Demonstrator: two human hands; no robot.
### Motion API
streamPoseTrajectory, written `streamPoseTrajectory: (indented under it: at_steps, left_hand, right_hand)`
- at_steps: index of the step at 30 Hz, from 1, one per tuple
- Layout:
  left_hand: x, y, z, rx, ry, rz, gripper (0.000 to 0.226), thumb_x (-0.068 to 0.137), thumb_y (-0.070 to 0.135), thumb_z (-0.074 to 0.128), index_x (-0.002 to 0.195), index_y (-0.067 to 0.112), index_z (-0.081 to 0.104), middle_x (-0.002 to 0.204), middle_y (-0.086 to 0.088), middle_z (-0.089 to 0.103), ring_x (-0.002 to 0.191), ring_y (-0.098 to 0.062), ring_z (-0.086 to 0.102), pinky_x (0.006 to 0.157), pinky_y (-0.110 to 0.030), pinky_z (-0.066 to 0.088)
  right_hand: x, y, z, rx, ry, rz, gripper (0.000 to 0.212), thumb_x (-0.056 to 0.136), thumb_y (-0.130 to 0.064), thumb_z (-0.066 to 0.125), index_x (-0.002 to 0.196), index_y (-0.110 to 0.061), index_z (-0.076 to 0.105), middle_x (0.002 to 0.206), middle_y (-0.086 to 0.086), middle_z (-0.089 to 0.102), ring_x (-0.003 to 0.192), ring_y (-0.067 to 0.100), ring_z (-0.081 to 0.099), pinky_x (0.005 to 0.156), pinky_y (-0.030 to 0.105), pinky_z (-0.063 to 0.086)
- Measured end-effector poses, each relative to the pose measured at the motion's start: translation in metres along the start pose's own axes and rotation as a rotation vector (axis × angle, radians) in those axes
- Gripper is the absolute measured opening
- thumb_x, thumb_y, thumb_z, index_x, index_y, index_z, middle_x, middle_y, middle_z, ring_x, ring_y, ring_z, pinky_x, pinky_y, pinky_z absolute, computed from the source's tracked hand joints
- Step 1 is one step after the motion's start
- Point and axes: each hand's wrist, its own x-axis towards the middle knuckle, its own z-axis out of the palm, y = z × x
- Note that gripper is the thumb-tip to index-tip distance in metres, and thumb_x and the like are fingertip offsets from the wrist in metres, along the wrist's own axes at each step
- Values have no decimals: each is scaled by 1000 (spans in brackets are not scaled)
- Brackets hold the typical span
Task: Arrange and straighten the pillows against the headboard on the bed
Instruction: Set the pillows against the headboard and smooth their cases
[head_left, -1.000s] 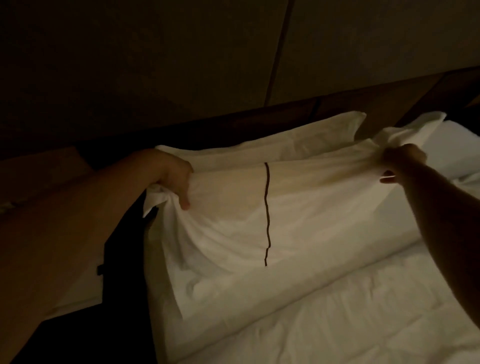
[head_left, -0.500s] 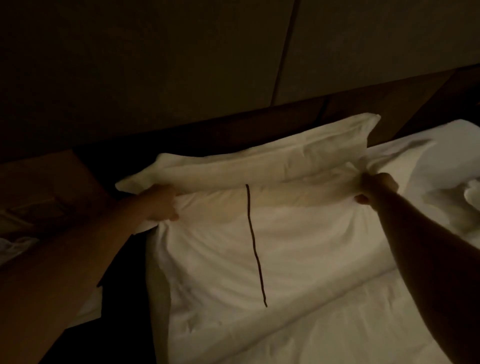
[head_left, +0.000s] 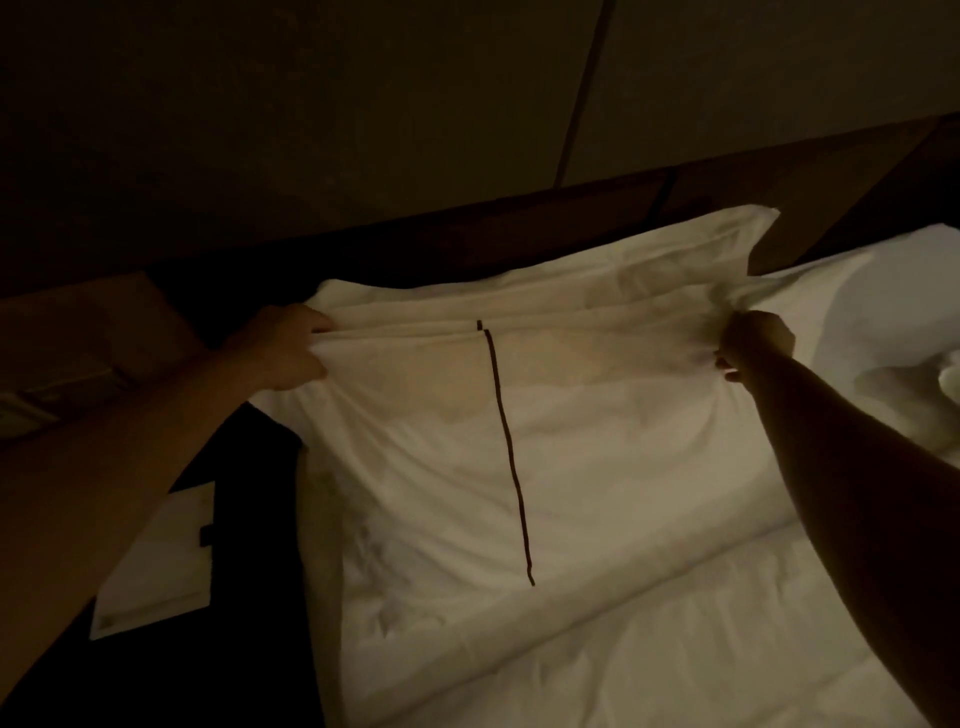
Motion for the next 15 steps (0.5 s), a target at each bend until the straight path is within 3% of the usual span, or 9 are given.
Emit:
streamPoseTrajectory:
  at_steps: [3, 6, 8, 10, 12, 15]
  left_hand:
    - [-1, -3, -3, -83, 60, 31, 51, 80, 10, 76, 129, 11, 62, 130, -18, 60, 118, -39, 56, 93, -42, 46]
    - [-2, -3, -2, -150, 165, 61, 20, 83, 4, 68, 103, 3, 66, 104, -17, 63, 103, -40, 61, 76, -36, 41]
    - [-1, -3, 4, -146, 237, 23, 7, 86, 2, 62, 89, 9, 62, 95, -17, 62, 95, -40, 61, 72, -37, 42]
    - [-1, -5, 10, -117, 263, -14, 12, 88, 4, 59, 96, 12, 64, 102, -18, 64, 98, -40, 62, 77, -43, 49]
    - [0, -9, 11, -72, 273, -25, 19, 88, 5, 59, 105, 9, 64, 110, -20, 64, 103, -41, 61, 85, -48, 51]
    - [-5, -11, 3, -39, 315, -61, 12, 86, 4, 59, 95, 12, 59, 109, -20, 61, 98, -40, 60, 79, -48, 51]
  right_hand:
    - [4, -7, -16, 35, 38, 27, 27, 98, -23, 50, 104, 0, 61, 84, 22, 68, 71, 34, 70, 70, 47, 61]
    - [3, -8, -26, 42, 43, -6, 24, 96, -19, 51, 111, -2, 61, 101, 23, 69, 75, 31, 69, 68, 45, 60]
    - [-4, 1, -20, 7, 4, -55, 25, 93, -16, 55, 113, -3, 62, 104, 22, 69, 82, 35, 69, 74, 51, 59]
    - [-16, 8, -10, -30, -30, -86, 27, 93, -18, 58, 118, -6, 59, 107, 17, 66, 86, 37, 66, 79, 53, 58]
    - [-29, 12, -7, 13, -35, -115, 32, 97, -26, 53, 126, -14, 57, 114, 11, 59, 82, 28, 60, 81, 51, 58]
    - [-43, 12, -15, 77, -21, -139, 36, 99, -34, 48, 132, -23, 56, 121, 8, 58, 77, 19, 54, 83, 49, 58]
